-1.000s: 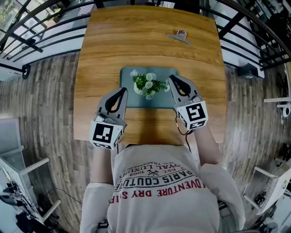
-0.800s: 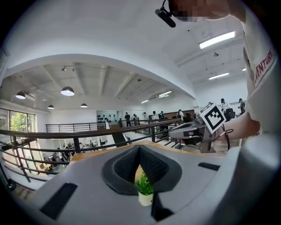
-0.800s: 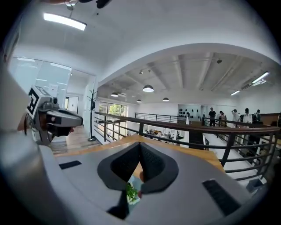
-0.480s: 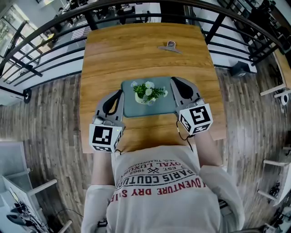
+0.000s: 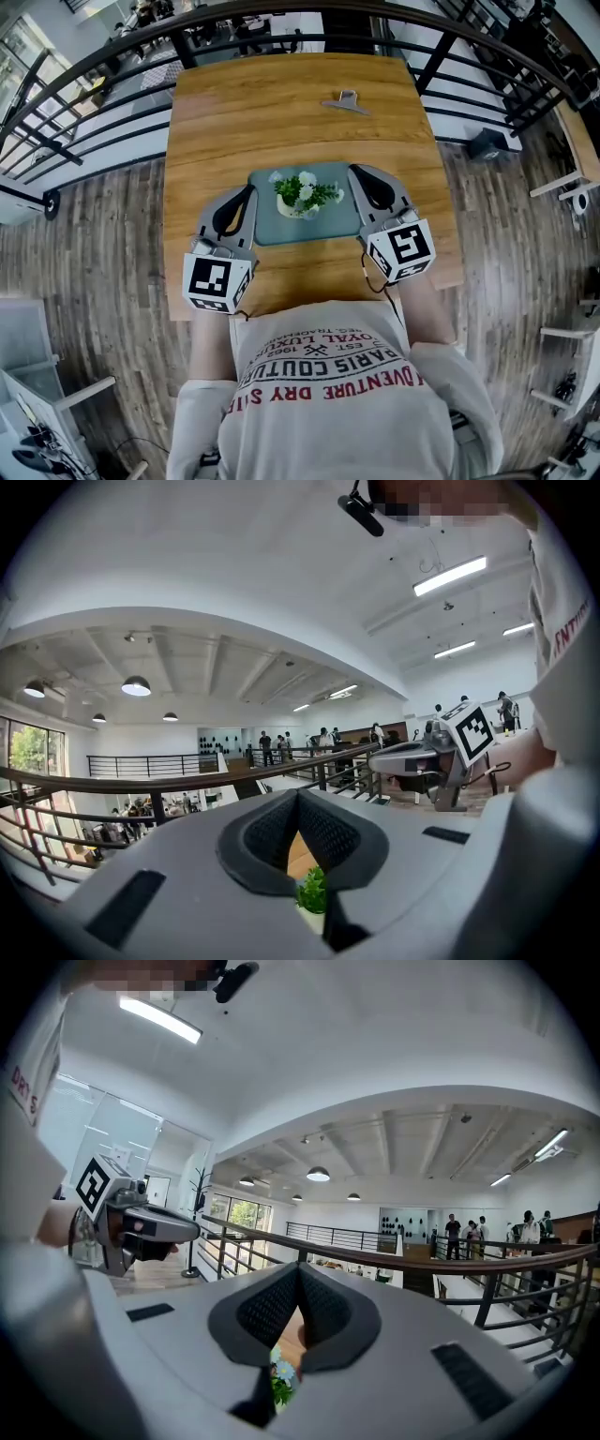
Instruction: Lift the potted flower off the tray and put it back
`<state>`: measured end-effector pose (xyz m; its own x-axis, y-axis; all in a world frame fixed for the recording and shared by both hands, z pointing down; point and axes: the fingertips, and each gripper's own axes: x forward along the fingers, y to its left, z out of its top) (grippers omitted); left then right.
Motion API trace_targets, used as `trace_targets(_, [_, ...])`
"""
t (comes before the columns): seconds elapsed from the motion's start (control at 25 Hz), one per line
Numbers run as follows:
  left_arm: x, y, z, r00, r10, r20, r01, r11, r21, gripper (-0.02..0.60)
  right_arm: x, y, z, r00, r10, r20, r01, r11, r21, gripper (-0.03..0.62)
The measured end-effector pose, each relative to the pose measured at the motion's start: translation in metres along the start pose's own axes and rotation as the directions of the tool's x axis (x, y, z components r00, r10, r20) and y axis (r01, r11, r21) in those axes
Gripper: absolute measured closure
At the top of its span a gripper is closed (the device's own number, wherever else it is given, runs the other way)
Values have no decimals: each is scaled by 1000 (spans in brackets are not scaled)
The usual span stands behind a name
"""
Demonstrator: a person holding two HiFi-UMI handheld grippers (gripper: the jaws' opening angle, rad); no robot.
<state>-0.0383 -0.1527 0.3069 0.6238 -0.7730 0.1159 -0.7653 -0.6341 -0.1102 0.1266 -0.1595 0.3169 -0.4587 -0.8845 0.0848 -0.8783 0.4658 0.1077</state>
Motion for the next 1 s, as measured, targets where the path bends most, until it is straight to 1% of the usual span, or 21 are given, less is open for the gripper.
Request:
trace_targets(0.12, [-1, 0, 0, 1000, 5, 1, -5, 1000, -1, 569, -2, 4, 0, 1000, 11, 3, -11, 1000, 12, 568])
trace_targets(0.48, [-2, 0, 4, 1000, 20, 4, -20, 1000, 6, 569, -3, -1, 6, 1000, -10, 26, 10, 999, 34, 568])
trace_targets(0.64, [-5, -1, 5, 1000, 21, 4, -21, 1000, 7, 569, -6, -3, 10, 999, -33, 41, 32, 999, 27, 568])
trace_targets(1.0, [-3, -5, 5, 1000, 31, 4, -31, 1000, 3, 569, -9, -3, 6, 999, -29, 41, 29, 1000, 12, 568])
